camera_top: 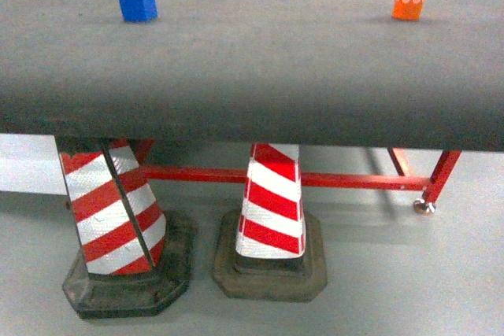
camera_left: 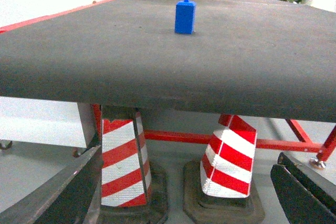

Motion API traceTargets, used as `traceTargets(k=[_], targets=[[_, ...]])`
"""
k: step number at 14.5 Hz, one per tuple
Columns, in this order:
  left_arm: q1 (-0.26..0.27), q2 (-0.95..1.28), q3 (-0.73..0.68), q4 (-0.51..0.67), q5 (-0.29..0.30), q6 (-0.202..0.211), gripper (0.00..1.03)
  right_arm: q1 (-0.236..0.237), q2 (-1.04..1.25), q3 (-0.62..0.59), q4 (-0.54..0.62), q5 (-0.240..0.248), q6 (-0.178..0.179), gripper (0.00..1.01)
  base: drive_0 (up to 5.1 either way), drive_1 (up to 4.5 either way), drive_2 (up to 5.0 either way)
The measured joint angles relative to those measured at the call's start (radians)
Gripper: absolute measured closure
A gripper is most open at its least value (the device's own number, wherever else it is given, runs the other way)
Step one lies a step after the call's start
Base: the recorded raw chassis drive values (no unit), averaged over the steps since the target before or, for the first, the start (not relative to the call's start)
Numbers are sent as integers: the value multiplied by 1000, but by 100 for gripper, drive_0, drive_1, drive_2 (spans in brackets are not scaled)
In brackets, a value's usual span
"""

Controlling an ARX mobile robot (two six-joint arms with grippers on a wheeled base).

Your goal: Sort blue parts and orange caps into right shelf containers

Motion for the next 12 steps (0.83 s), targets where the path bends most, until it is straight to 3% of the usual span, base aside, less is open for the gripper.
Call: traceTargets(k=[12], targets=[[0, 0, 0, 2, 1, 1, 5, 0, 0, 0, -1, 0, 0, 3, 0, 0, 0]])
